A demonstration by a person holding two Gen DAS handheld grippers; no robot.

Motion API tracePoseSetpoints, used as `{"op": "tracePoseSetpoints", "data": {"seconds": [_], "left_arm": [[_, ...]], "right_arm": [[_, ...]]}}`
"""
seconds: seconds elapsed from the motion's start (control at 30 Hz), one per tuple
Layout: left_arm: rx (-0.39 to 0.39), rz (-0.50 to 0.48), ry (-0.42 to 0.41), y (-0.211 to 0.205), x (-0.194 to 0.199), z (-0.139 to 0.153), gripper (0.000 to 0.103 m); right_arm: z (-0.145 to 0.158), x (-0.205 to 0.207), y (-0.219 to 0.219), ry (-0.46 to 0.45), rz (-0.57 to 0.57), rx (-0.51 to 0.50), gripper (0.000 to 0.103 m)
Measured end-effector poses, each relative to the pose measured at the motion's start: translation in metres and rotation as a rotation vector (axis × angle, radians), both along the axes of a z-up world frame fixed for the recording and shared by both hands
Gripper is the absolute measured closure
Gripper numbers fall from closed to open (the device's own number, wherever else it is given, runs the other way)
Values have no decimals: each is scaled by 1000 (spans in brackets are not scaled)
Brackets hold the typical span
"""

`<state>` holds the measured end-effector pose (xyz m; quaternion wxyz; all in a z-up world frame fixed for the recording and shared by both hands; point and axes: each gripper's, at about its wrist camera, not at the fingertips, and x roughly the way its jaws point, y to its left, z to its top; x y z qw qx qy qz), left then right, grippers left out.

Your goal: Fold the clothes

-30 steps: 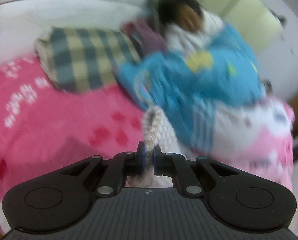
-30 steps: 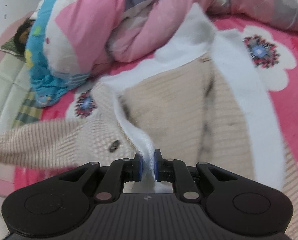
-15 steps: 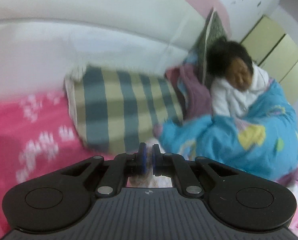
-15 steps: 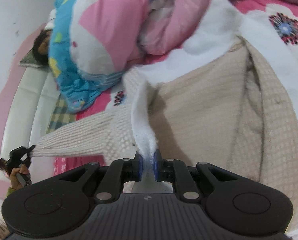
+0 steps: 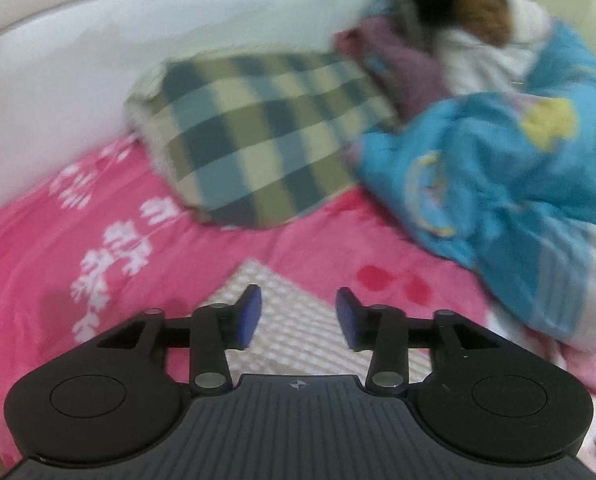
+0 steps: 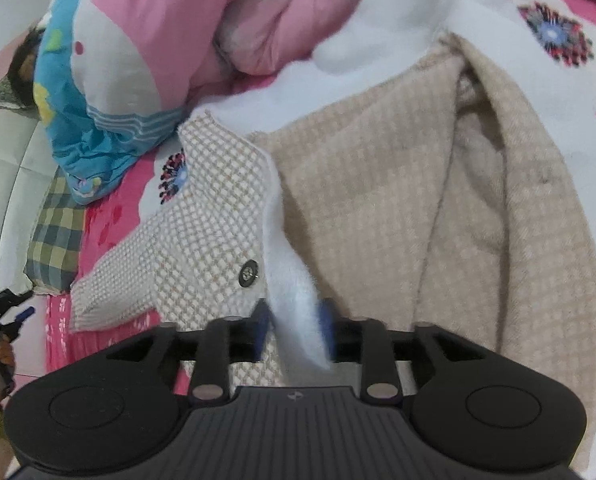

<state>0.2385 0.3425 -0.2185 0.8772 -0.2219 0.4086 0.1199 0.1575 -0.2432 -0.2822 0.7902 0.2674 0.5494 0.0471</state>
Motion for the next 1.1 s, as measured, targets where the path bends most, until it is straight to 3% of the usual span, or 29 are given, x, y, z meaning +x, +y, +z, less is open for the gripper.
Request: {"op": "tracePoseSetpoints", "data": {"seconds": [0.13,0.27,0.37,0.5,0.6,0.67,0.73,0.83,0.93,1.1], "left_arm": [[-111,-220,-6,-41,-9,10,45],[-216,-525,79,-113,-16,-4,44],[-265,-692,158,-177,-40,-28,44],[-326,-907,266,-263,-73,-61,43],[-364,-1050,338,-324,-100,-84,43],[-336,-1098,360,-357,-119,-96,43],[-287,-1146,381,-387,-138,-107,43],[-206,-1218,423,-422,-166,-122,43],[-147,-1244,467,-445,-192,-133,43],[38,-1254,429,-470,-230,-138,43]], "right_arm": [[9,-14,-6,-42,-43,-12,51],[9,-36,-24,-31,-140,19,51],[11,-56,-38,-21,-185,6,51],[13,-84,-62,22,-226,-102,51],[9,-99,-83,84,-236,-246,51],[3,-104,-97,107,-197,-348,49],[-5,-106,-111,117,-154,-423,38],[-18,-105,-130,127,-106,-489,37],[-23,-107,-146,112,-76,-438,35],[-35,-114,-166,122,-62,-332,40]]}}
